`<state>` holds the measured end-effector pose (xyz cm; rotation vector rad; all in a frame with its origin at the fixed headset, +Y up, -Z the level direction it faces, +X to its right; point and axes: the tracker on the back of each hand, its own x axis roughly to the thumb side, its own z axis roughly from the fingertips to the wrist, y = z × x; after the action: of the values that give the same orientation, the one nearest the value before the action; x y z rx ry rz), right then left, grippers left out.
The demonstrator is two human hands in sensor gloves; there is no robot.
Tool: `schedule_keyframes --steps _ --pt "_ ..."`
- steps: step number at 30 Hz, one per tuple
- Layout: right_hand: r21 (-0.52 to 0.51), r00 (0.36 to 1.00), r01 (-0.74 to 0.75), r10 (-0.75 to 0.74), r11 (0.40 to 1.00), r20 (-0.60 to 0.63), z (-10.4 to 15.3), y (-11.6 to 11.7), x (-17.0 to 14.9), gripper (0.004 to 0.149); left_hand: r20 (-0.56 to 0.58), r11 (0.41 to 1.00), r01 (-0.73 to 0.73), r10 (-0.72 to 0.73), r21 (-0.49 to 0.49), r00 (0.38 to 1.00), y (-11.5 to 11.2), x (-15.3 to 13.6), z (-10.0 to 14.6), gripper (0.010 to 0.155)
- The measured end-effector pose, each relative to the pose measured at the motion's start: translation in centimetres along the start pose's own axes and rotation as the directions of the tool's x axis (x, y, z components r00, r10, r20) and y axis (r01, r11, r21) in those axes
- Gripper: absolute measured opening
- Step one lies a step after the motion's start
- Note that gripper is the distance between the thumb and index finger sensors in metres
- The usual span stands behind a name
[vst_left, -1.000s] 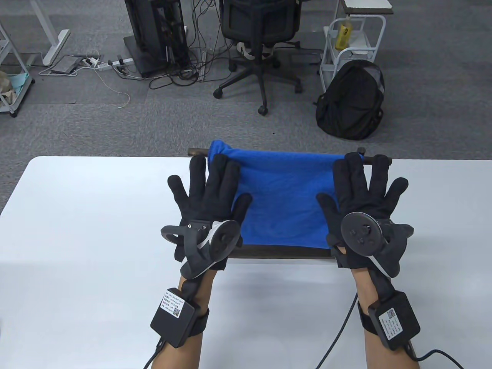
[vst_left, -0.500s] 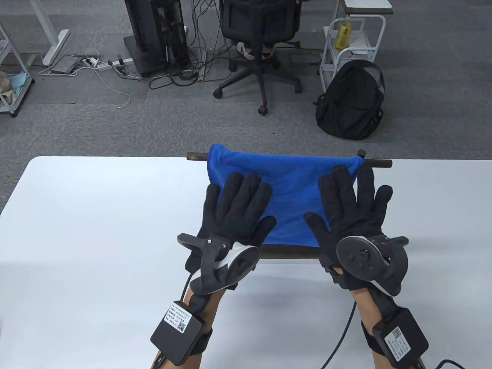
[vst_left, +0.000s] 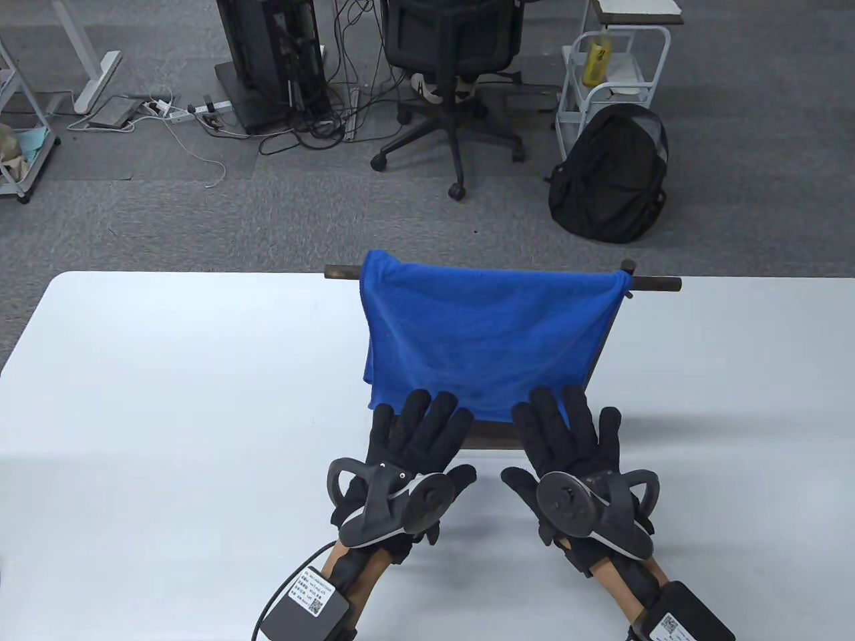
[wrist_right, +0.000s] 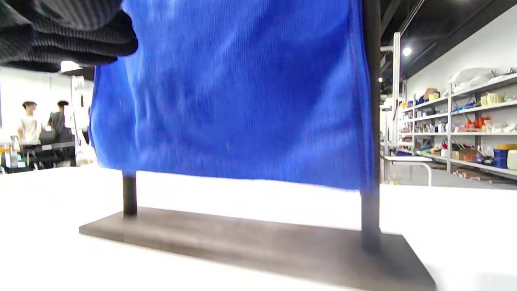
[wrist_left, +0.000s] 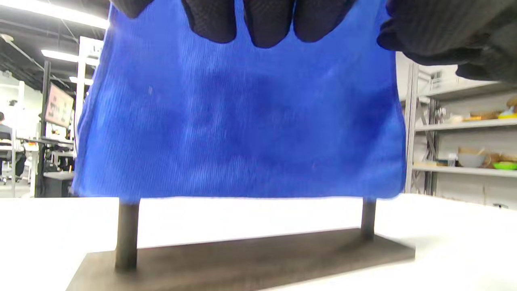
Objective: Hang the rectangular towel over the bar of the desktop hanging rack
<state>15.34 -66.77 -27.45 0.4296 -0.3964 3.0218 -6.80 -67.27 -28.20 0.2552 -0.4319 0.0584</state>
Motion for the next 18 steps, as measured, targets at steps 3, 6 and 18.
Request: schedule_keyframes --steps 3,6,18 --pt "0.089 1.0 -0.016 0.016 0.996 -0.004 0.3 2.1 -0.1 0.086 -0.003 0.999 -0.022 0.022 -0.029 1.0 -1.6 -0.1 0.6 0.072" --pt "0.217 0.999 -0.039 0.043 0.975 -0.013 0.8 4.4 0.0 0.089 0.028 0.997 -0.042 0.044 -0.066 0.999 -2.9 0.0 1.1 0.072" --pt "0.409 0.997 -0.069 0.081 0.91 -0.012 1.9 8.4 0.7 0.094 0.081 0.96 0.063 -0.043 -0.271 0.996 -5.9 1.1 1.8 0.079"
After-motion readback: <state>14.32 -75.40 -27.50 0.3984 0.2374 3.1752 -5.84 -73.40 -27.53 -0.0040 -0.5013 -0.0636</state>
